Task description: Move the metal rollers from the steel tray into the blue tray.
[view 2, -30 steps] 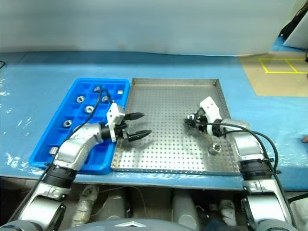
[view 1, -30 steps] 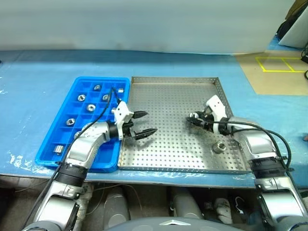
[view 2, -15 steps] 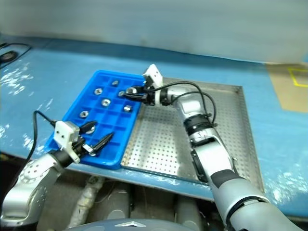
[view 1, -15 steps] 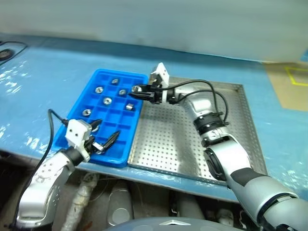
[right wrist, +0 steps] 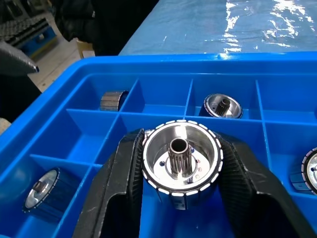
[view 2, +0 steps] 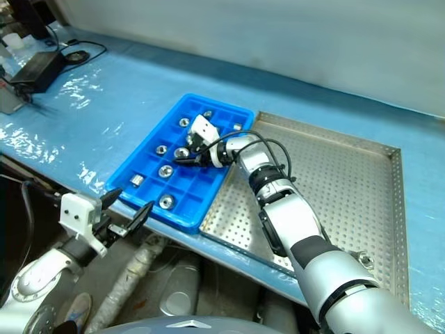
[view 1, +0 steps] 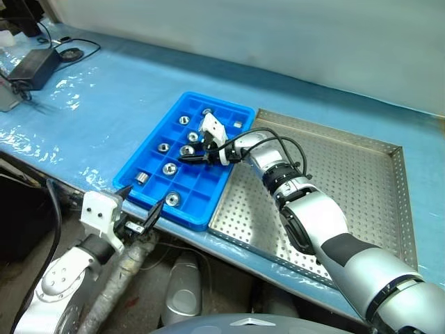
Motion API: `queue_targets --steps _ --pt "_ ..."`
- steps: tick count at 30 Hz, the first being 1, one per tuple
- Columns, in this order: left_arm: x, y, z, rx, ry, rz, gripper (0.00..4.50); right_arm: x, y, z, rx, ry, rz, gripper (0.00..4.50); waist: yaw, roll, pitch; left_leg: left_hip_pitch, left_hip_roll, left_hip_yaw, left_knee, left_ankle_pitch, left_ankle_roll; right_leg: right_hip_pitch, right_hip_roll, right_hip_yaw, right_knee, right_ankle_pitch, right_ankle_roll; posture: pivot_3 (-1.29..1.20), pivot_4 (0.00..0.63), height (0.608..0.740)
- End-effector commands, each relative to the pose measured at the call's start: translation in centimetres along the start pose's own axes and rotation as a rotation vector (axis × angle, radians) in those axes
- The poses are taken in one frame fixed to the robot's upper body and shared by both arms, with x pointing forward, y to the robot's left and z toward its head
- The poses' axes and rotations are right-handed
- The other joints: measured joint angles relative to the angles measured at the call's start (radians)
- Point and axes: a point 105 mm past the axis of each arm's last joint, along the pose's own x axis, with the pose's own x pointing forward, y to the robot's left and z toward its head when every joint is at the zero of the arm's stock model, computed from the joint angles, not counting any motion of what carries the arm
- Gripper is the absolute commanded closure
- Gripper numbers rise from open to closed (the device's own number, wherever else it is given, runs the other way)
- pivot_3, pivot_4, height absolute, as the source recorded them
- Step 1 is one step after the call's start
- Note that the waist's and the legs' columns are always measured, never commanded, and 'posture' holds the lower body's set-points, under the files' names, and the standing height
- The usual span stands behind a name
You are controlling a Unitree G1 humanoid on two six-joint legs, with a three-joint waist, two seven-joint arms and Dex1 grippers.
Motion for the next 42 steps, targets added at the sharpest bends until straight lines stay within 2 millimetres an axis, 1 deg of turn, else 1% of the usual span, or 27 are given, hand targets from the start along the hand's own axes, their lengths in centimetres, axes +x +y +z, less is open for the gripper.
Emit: queue_targets --steps 1,4,7,8,11,13,15,17,20,22,25,28,30,34,36,38,40,42 --pt "0.9 -0.3 0.4 -0.001 -0.011 -0.061 0.0 -1.0 -1.1 0.3 -0.027 -0.02 -0.067 1.11 -0.007 0.0 0.0 0.0 0.0 0.0 0.0 0.001 -0.002 0.0 0.0 0.0 0.0 0.0 0.0 0.46 0.15 0.74" --pt "2.3 -0.9 0.2 -0.007 -0.011 -0.14 0.0 -2.7 -2.7 0.3 -0.026 -0.028 -0.159 0.08 -0.015 0.001 -0.001 0.0 -0.001 0.0 0.002 0.002 -0.003 0.0 0.0 0.001 0.001 0.0 0.0 0.37 0.15 0.74" --pt "4.2 -1.5 0.4 -0.006 -0.021 -0.236 0.0 -5.2 -4.1 0.1 -0.022 -0.042 -0.239 0.03 -0.031 0.002 -0.001 -0.001 0.0 -0.001 0.003 0.003 -0.004 0.0 0.001 0.0 0.001 0.0 0.0 0.26 0.15 0.74" --pt "4.9 -1.8 0.5 -0.005 -0.027 -0.272 0.0 -6.1 -4.5 0.0 -0.016 -0.051 -0.268 0.03 -0.043 0.001 -0.001 -0.001 -0.001 -0.001 0.003 0.003 -0.004 0.0 0.001 0.0 0.001 0.0 0.0 0.18 0.15 0.74" --pt "7.1 -2.8 0.7 -0.001 -0.035 -0.396 0.0 -9.6 -5.5 -0.4 -0.003 -0.066 -0.371 0.03 -0.091 0.001 -0.001 -0.002 0.0 -0.001 0.011 0.002 -0.004 0.001 0.0 0.0 0.003 0.0 0.001 0.05 0.15 0.74" --pt "8.4 -3.5 0.8 0.002 -0.039 -0.476 0.0 -12.1 -5.7 -0.8 0.003 -0.072 -0.442 0.03 -0.132 0.001 -0.002 -0.003 -0.002 0.0 0.014 0.003 -0.005 0.002 0.0 0.001 0.003 0.003 0.004 -0.05 0.15 0.74" --pt "9.6 -4.3 0.9 0.006 -0.043 -0.553 0.0 -14.5 -5.4 -1.2 0.015 -0.074 -0.507 0.03 -0.17 0.0 -0.002 -0.004 -0.003 0.0 0.016 0.004 -0.005 0.002 0.0 0.001 0.003 0.004 0.006 -0.15 0.15 0.74" --pt "10.8 -5.3 1.1 0.009 -0.047 -0.634 0.0 -17.0 -4.6 -1.9 0.032 -0.053 -0.564 0.03 -0.208 0.0 -0.002 -0.003 -0.003 0.001 0.016 0.004 -0.005 0.002 0.001 0.002 0.003 0.005 0.008 -0.24 0.15 0.74" --pt "12.2 -6.5 1.1 0.012 -0.046 -0.739 0.0 -19.8 -2.4 -3.1 0.073 -0.004 -0.606 0.03 -0.262 0.0 -0.002 0.001 -0.002 0.002 0.014 0.004 -0.005 0.003 0.001 0.004 0.002 0.006 0.01 -0.36 0.15 0.74" --pt "13.0 -7.2 1.1 0.011 -0.048 -0.795 0.0 -21.3 -0.9 -3.5 0.106 0.014 -0.632 0.03 -0.293 0.0 -0.003 0.003 -0.002 0.004 0.013 0.003 -0.004 0.004 0.002 0.007 0.001 0.006 0.009 -0.41 0.15 0.74" --pt "13.8 -8.2 1.1 0.005 -0.056 -0.868 0.0 -22.8 1.2 -4.1 0.152 0.049 -0.643 0.03 -0.337 0.0 -0.003 0.01 -0.003 0.01 0.011 0.002 -0.002 0.006 0.002 0.017 0.001 0.005 0.007 -0.49 0.15 0.74" --pt "14.4 -9.0 1.1 0.007 -0.061 -0.922 0.0 -23.7 3.1 -4.8 0.193 0.085 -0.647 0.03 -0.363 -0.001 -0.003 0.015 -0.004 0.014 0.012 -0.002 0.004 0.01 0.002 0.023 -0.001 0.006 0.009 -0.53 0.15 0.74" --pt "14.8 -9.3 1.2 0.014 -0.069 -0.94 0.0 -24.3 4.0 -5.6 0.215 0.137 -0.659 0.03 -0.369 -0.001 -0.003 0.017 -0.005 0.014 0.014 -0.003 0.007 0.012 0.002 0.024 -0.002 0.006 0.009 -0.55 0.15 0.74" --pt "15.0 -9.7 1.0 0.026 -0.072 -0.96 0.0 -25.6 5.5 -8.6 0.27 0.308 -0.652 0.03 -0.38 -0.001 -0.003 0.016 -0.006 0.015 0.02 -0.006 0.011 0.014 0.001 0.026 -0.004 0.008 0.012 -0.55 0.15 0.74" --pt "14.8 -9.7 0.6 0.036 -0.064 -0.956 0.0 -25.6 6.2 -9.8 0.317 0.349 -0.62 0.03 -0.386 -0.001 -0.003 0.016 -0.007 0.016 0.021 -0.007 0.013 0.015 0.001 0.026 -0.005 0.007 0.013 -0.53 0.15 0.74" --pt "14.8 -9.5 0.5 0.043 -0.061 -0.94 0.0 -25.5 6.5 -10.4 0.345 0.371 -0.6 0.03 -0.393 -0.001 -0.003 0.016 -0.007 0.016 0.022 -0.008 0.014 0.016 0.001 0.026 -0.006 0.007 0.013 -0.51 0.15 0.74" --pt "15.0 -8.9 0.6 0.055 -0.065 -0.908 0.0 -25.6 6.3 -11.3 0.333 0.429 -0.602 0.42 -0.395 -0.001 -0.003 0.016 -0.007 0.016 0.022 -0.008 0.014 0.016 0.001 0.026 -0.006 0.007 0.013 -0.49 0.15 0.74" --pt "15.0 -8.4 0.8 0.06 -0.071 -0.884 0.0 -25.5 5.9 -11.3 0.32 0.441 -0.594 0.85 -0.395 -0.001 -0.003 0.016 -0.007 0.016 0.022 -0.008 0.014 0.015 0.001 0.026 -0.006 0.007 0.013 -0.47 0.15 0.74"
